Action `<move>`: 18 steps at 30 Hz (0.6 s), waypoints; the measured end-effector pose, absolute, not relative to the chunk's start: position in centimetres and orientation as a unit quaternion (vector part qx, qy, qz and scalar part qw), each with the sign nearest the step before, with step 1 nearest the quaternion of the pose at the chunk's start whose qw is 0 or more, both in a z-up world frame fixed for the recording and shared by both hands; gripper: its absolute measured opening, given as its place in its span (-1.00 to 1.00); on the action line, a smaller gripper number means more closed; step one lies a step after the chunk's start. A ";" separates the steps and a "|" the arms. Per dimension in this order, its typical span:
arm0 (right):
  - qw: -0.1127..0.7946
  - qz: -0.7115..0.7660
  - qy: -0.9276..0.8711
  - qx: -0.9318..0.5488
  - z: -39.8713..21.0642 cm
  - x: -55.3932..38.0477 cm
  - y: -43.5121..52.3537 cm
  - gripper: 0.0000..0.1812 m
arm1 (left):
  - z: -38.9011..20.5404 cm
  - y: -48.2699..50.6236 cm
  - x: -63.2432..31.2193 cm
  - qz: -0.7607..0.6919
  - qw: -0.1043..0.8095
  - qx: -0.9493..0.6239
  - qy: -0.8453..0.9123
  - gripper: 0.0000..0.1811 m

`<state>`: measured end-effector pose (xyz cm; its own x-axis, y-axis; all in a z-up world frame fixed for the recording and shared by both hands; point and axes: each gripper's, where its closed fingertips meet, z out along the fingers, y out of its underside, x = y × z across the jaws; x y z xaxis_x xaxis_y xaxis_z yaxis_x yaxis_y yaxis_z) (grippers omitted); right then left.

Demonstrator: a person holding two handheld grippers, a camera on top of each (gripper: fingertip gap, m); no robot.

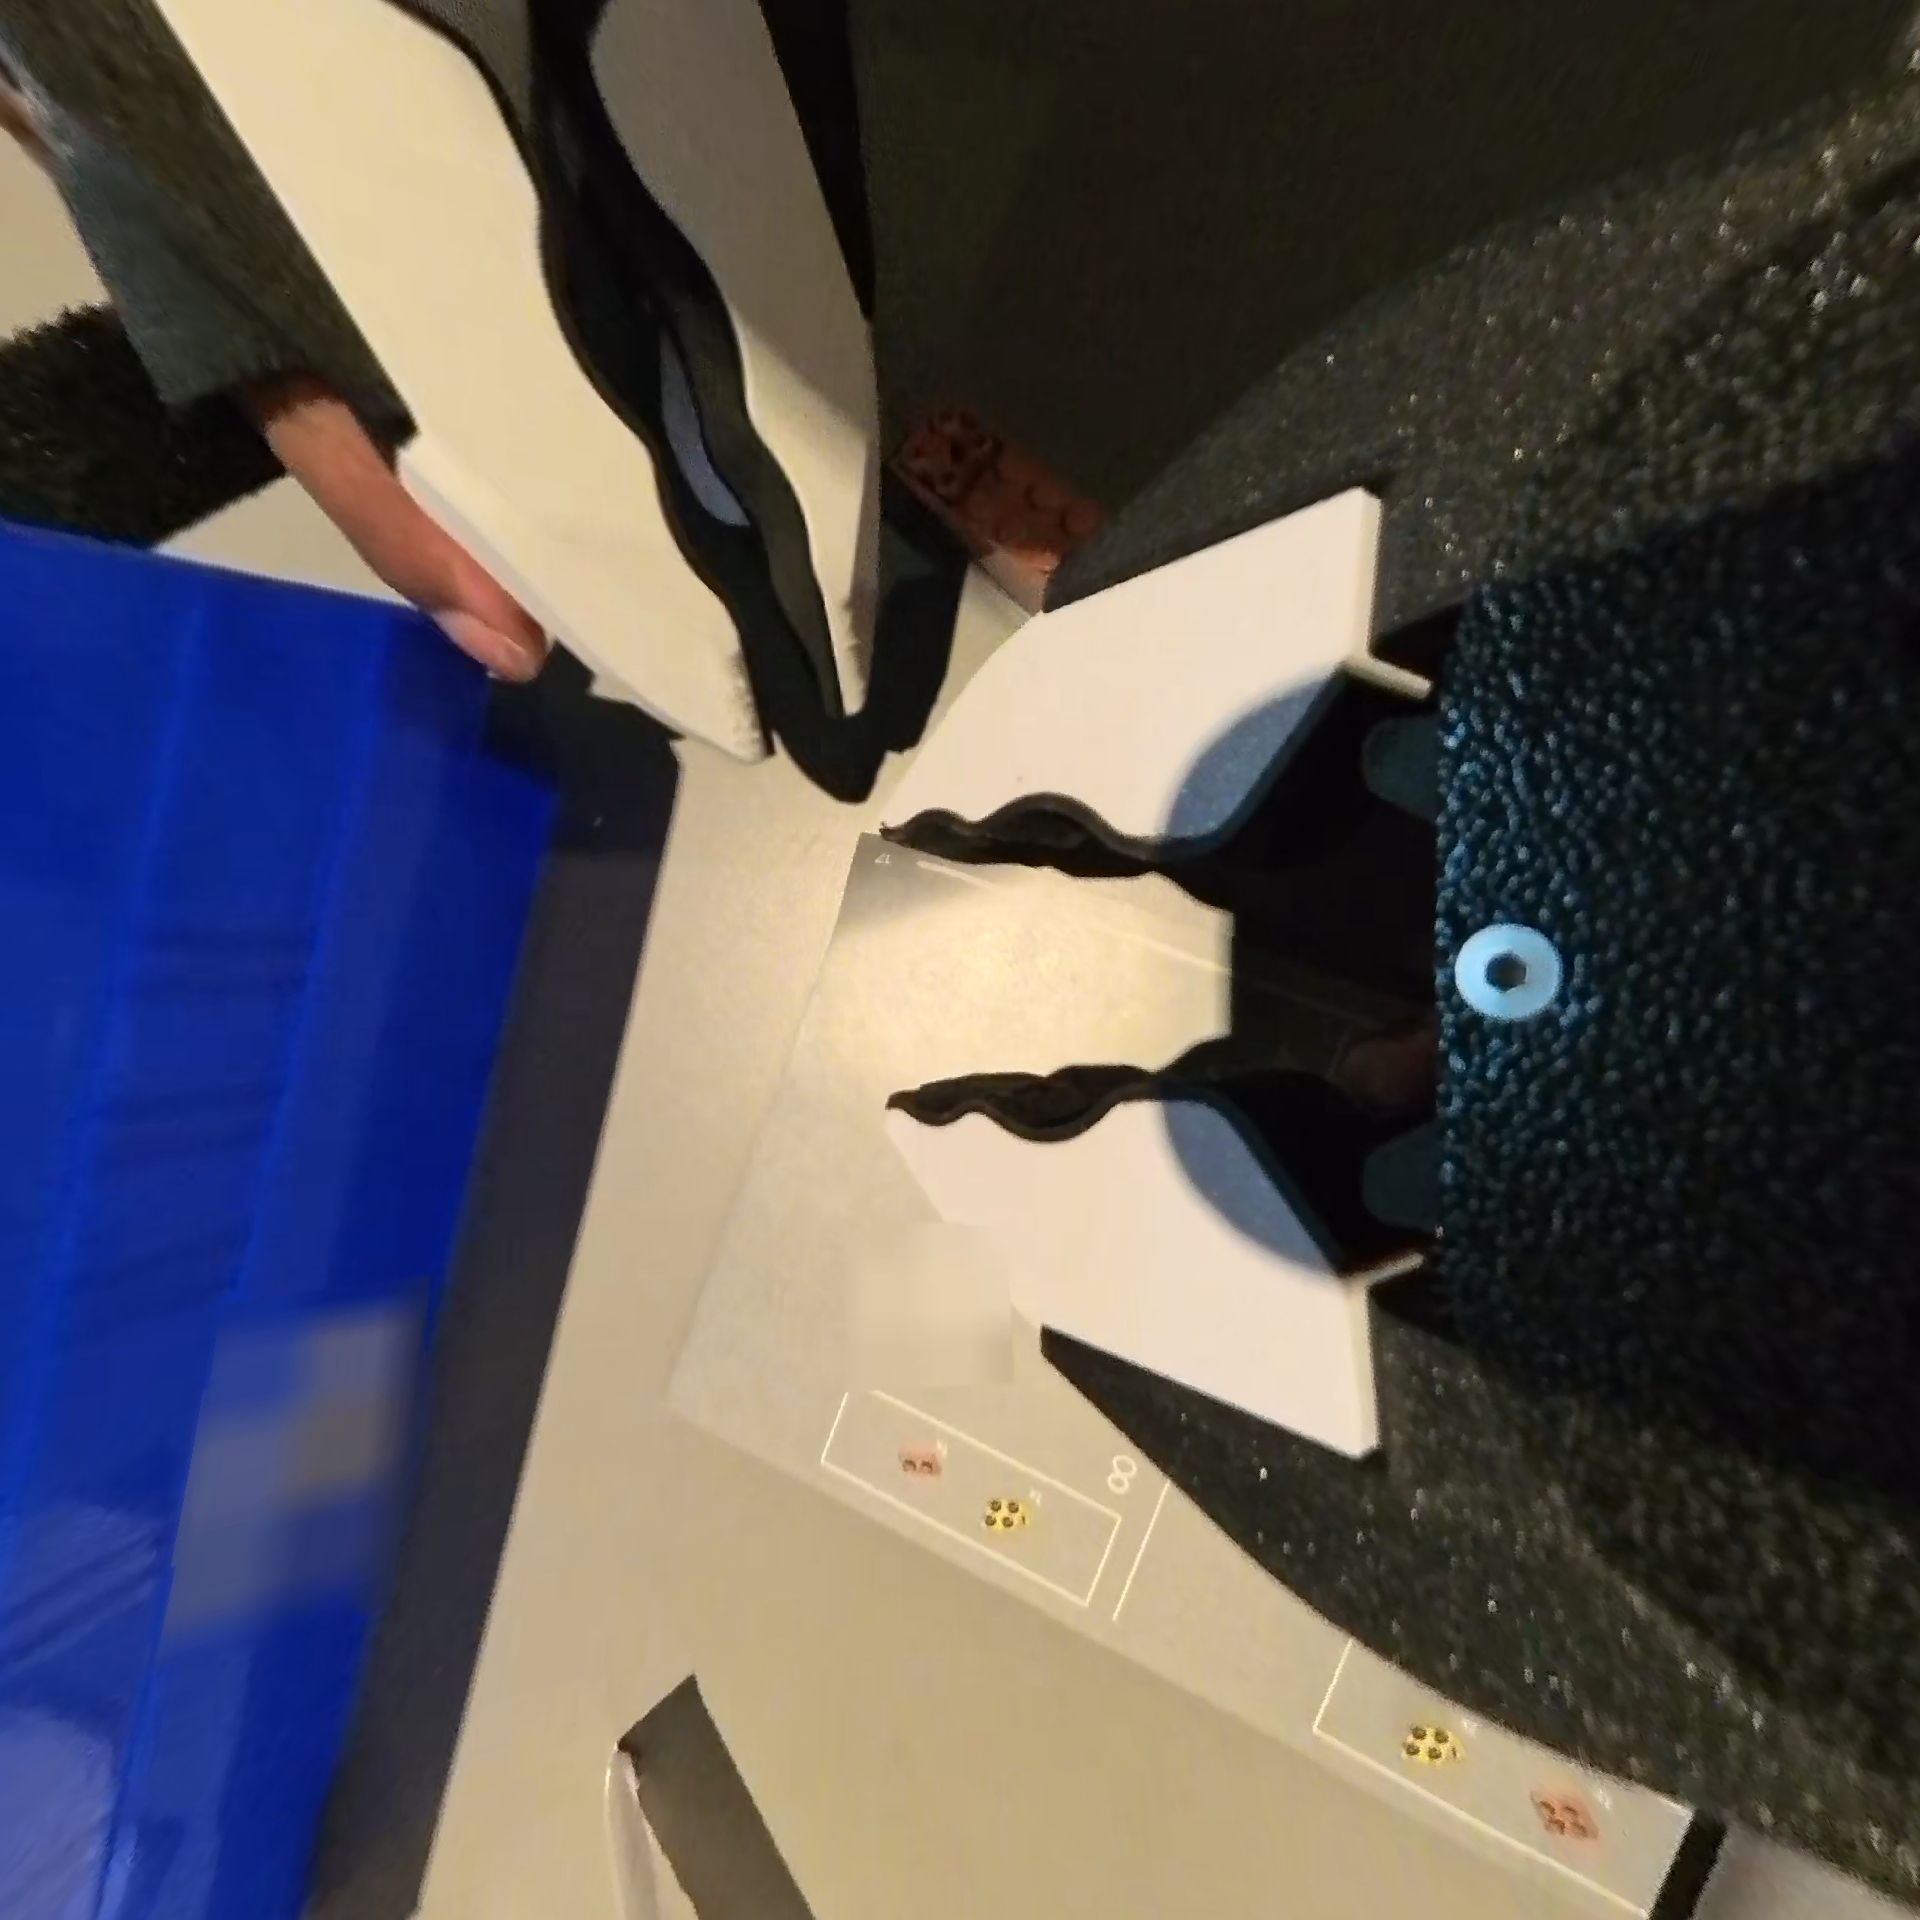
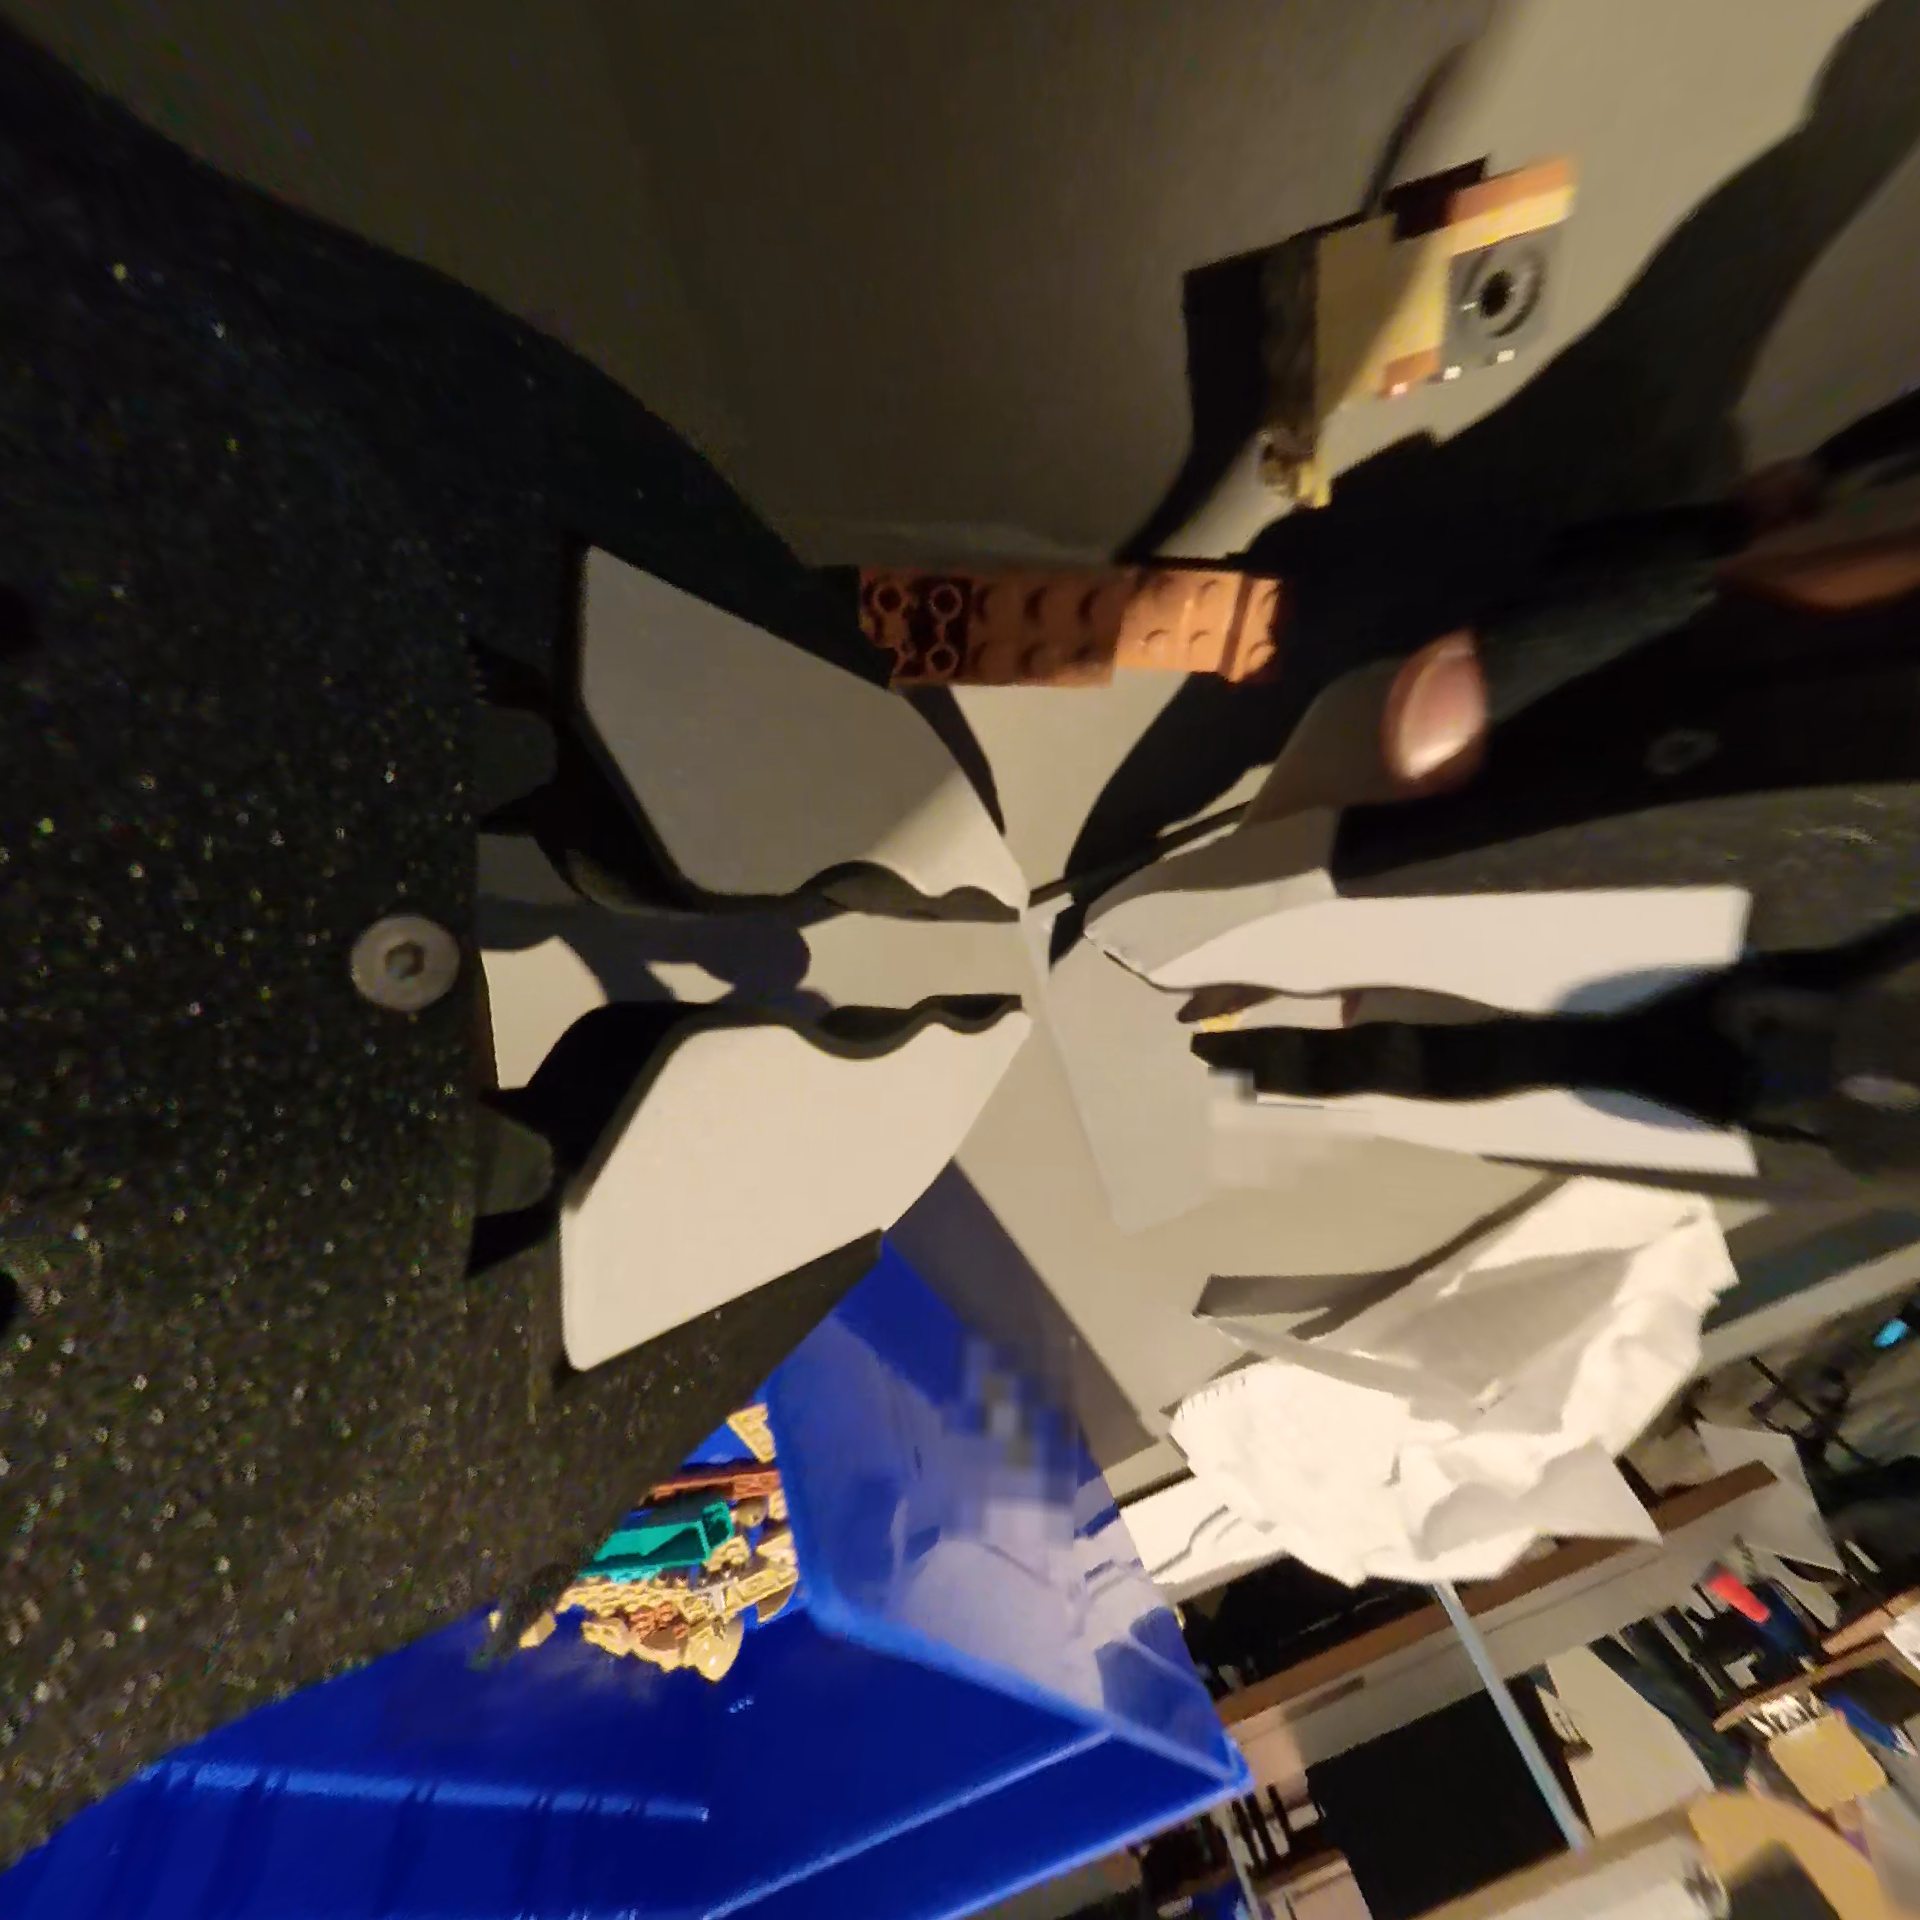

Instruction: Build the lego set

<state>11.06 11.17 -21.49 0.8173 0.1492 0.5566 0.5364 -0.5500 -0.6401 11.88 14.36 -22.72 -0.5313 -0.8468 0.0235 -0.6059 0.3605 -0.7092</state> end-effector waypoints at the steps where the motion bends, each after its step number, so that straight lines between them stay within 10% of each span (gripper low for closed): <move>1: 0.423 -0.227 -0.204 -0.853 -21.8 11.1 11.2 -0.86 | -22.7 14.4 11.9 -0.341 0.176 -0.450 0.806 -0.51; 18: 0.425 -0.260 -0.193 -0.845 -21.8 11.8 12.7 -0.86 | -22.4 14.5 11.8 -0.343 0.179 -0.450 0.805 -0.53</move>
<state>11.83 12.70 -21.78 0.7901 0.1050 0.6039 0.5476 -0.5635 -0.6186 11.85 14.52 -22.42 -0.5307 -0.8473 0.0205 -0.6010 0.3591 -0.7140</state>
